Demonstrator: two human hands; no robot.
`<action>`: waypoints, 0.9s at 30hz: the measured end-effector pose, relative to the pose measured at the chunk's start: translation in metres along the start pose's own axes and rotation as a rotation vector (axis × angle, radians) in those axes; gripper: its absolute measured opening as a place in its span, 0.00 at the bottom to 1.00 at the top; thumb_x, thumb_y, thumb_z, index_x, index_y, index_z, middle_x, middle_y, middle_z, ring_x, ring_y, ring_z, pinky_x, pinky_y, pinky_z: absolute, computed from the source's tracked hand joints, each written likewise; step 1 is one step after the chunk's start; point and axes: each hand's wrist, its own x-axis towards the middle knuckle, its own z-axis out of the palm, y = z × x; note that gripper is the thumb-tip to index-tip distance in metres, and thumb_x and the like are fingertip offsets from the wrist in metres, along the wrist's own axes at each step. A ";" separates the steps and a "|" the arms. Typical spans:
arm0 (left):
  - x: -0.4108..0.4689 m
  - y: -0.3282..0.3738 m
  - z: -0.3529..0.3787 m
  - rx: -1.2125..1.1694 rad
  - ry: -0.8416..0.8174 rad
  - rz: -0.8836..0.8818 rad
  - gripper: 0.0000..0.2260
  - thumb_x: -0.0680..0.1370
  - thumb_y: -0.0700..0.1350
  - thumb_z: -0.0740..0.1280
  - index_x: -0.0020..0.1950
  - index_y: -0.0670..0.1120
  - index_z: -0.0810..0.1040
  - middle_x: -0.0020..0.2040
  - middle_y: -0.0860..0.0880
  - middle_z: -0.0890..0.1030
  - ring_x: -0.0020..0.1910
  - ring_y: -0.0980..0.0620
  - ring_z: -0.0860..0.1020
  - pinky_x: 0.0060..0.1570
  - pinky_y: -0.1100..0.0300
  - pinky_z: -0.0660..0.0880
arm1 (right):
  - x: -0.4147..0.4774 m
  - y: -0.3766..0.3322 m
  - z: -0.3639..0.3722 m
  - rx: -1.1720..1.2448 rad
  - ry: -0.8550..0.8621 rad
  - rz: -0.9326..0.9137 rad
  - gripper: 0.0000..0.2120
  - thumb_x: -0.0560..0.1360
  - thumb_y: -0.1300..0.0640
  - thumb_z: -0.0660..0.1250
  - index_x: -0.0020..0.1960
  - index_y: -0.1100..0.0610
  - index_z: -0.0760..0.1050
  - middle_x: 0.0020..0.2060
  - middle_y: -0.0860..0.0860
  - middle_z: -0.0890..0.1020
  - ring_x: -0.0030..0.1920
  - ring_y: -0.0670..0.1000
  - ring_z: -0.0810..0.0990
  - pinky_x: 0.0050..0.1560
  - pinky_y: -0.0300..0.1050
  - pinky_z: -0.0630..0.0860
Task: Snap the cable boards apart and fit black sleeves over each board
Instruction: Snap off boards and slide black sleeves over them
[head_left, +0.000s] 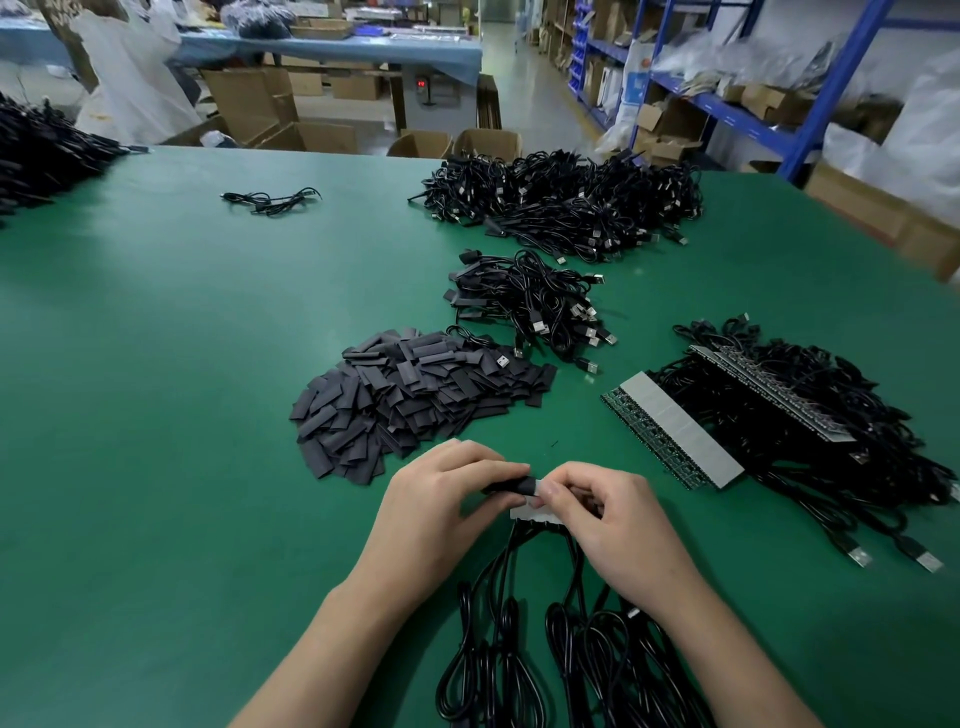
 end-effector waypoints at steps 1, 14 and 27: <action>0.000 0.000 0.000 0.004 0.000 -0.006 0.10 0.77 0.52 0.74 0.57 0.53 0.86 0.50 0.60 0.82 0.49 0.61 0.80 0.50 0.60 0.79 | 0.000 0.000 0.000 -0.006 0.001 -0.006 0.10 0.81 0.46 0.66 0.43 0.45 0.81 0.29 0.51 0.77 0.28 0.44 0.68 0.30 0.43 0.63; 0.001 -0.001 -0.001 0.001 -0.020 -0.005 0.10 0.77 0.50 0.74 0.57 0.52 0.87 0.49 0.58 0.81 0.49 0.59 0.80 0.49 0.58 0.79 | 0.000 -0.004 -0.005 0.035 0.056 0.071 0.09 0.78 0.52 0.74 0.39 0.48 0.82 0.33 0.48 0.82 0.34 0.48 0.78 0.35 0.41 0.75; 0.001 -0.001 -0.002 -0.068 -0.064 -0.002 0.11 0.78 0.53 0.72 0.58 0.53 0.86 0.51 0.58 0.81 0.51 0.59 0.79 0.51 0.58 0.79 | 0.000 -0.004 -0.012 0.035 -0.030 0.072 0.07 0.77 0.54 0.74 0.43 0.44 0.84 0.41 0.45 0.83 0.45 0.48 0.82 0.51 0.48 0.80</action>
